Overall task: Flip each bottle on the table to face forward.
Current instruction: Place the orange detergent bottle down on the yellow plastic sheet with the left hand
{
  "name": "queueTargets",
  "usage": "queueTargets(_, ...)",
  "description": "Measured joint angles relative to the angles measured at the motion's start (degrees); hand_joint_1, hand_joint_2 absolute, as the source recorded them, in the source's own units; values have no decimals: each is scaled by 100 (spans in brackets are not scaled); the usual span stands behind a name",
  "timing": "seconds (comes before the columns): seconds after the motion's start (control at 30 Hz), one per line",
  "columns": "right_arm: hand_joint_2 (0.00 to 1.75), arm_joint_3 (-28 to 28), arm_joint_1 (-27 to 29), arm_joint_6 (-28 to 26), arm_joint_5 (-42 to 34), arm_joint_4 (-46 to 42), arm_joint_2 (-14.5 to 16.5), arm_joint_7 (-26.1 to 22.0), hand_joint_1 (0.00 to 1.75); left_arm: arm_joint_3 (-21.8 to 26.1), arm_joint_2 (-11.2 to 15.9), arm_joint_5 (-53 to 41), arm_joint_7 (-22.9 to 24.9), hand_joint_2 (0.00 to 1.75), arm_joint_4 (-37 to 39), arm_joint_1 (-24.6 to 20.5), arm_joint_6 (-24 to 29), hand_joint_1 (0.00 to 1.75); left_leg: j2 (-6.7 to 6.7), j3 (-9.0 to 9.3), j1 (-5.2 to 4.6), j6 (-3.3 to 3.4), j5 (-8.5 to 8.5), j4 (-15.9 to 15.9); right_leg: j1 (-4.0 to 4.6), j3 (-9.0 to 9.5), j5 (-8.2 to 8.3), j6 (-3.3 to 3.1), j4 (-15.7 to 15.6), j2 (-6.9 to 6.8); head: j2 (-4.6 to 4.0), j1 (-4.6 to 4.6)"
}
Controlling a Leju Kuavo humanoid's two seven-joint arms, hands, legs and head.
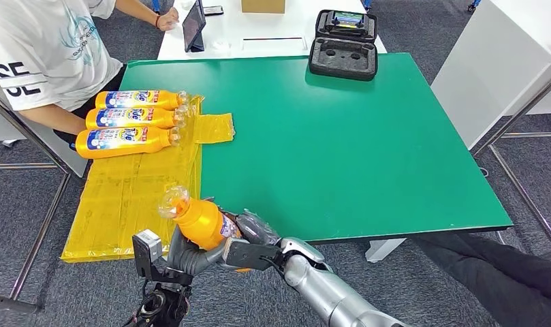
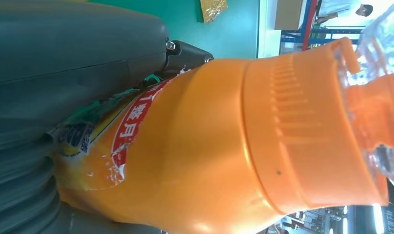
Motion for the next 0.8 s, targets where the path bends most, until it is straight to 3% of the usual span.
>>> queueTargets(0.33,175,5,14,-62,5,10,11,17,173,26,0,-31,19,175,-11,37,14,175,0,0,0,0,0,0,0,0,0,0,0,0,0,1)
queueTargets(0.37,175,5,16,-67,5,10,13,19,154,30,0,-33,22,175,-18,43,17,175,0,0,0,0,0,0,0,0,0,0,0,0,0,1)
queueTargets(0.43,175,5,18,-79,6,10,17,25,68,37,0,-34,26,175,-35,52,39,175,0,0,0,0,0,0,0,0,0,0,0,0,0,0)
queueTargets(0.47,131,5,20,-98,7,10,22,32,26,40,0,-39,27,175,-45,56,59,175,0,0,0,0,0,0,0,0,0,0,0,0,0,0)
queueTargets(0.5,87,5,23,-131,6,10,31,45,0,42,0,-45,28,175,-60,58,85,175,0,0,0,0,0,0,0,1,0,0,0,0,0,0)
queueTargets(0.57,0,3,38,-230,-17,10,54,83,0,45,-1,-59,29,175,-100,62,138,175,0,0,0,0,0,0,0,1,0,0,0,0,0,1)
queueTargets(0.8,0,-143,131,-493,-505,-21,104,167,0,74,-3,-55,17,175,-318,60,299,175,-1,0,0,0,0,0,0,2,0,0,1,-1,0,1)
